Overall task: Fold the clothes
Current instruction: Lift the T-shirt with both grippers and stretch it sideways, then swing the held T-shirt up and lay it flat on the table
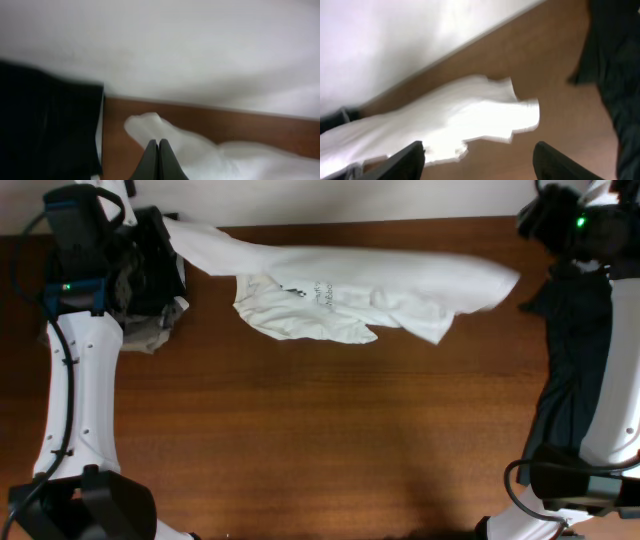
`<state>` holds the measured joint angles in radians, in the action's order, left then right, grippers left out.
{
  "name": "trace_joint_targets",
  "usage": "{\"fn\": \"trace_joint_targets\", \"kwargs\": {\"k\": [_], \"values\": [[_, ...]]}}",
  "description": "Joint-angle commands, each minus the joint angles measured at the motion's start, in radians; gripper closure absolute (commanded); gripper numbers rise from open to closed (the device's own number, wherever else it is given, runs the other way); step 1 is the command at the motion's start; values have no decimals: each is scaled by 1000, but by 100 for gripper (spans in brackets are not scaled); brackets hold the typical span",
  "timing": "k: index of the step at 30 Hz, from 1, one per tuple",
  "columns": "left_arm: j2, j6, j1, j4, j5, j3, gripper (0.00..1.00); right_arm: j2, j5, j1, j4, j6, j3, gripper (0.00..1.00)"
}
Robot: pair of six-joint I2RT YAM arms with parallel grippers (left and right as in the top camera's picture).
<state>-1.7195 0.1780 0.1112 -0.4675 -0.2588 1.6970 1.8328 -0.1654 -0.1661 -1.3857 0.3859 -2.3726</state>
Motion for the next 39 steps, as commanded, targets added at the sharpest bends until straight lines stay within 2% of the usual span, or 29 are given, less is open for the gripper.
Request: {"fn": "trace_joint_targets", "kwargs": {"k": [1, 3, 6, 13, 14, 15, 16, 18, 25, 32, 33, 35, 37, 38, 39], "values": [[2, 8, -2, -119, 7, 13, 99, 29, -34, 14, -106, -54, 19, 23], [-28, 7, -2, -224, 50, 12, 100, 65, -34, 21, -154, -61, 79, 22], [-67, -4, -5, -278, 81, 10, 99, 93, -36, 44, -131, -86, 214, 23], [-111, -29, -6, -300, 84, 9, 99, 93, -31, 68, 137, -90, 638, 23], [-111, -38, -6, -302, 84, 9, 100, 93, -40, 68, 192, -90, 700, 27], [-111, -37, -6, -308, 84, 9, 100, 93, -50, 70, 253, -89, 763, 37], [-111, -38, -6, -309, 84, 9, 99, 93, -52, 70, 295, -74, 803, 41], [-111, -37, -6, -312, 84, 9, 100, 94, -52, 70, 409, -56, 879, 41], [-111, -38, -6, -320, 84, 9, 99, 212, -30, 70, 681, -60, 910, 42], [-111, -41, -6, -331, 84, 9, 100, 286, -7, 68, 714, -60, 910, 43], [-111, -41, -6, -330, 84, 9, 100, 291, -6, 68, 717, -60, 910, 46], [-111, -41, -6, -330, 84, 9, 100, 300, -7, 68, 721, -60, 910, 61], [-111, -41, -6, -330, 84, 9, 99, 300, -7, 68, 721, -58, 910, 87], [-111, -41, -6, -330, 84, 9, 99, 300, -7, 68, 719, -56, 908, 96], [-111, -47, -6, -329, 84, 9, 99, 294, -7, 68, 707, -56, 900, 96]]}}
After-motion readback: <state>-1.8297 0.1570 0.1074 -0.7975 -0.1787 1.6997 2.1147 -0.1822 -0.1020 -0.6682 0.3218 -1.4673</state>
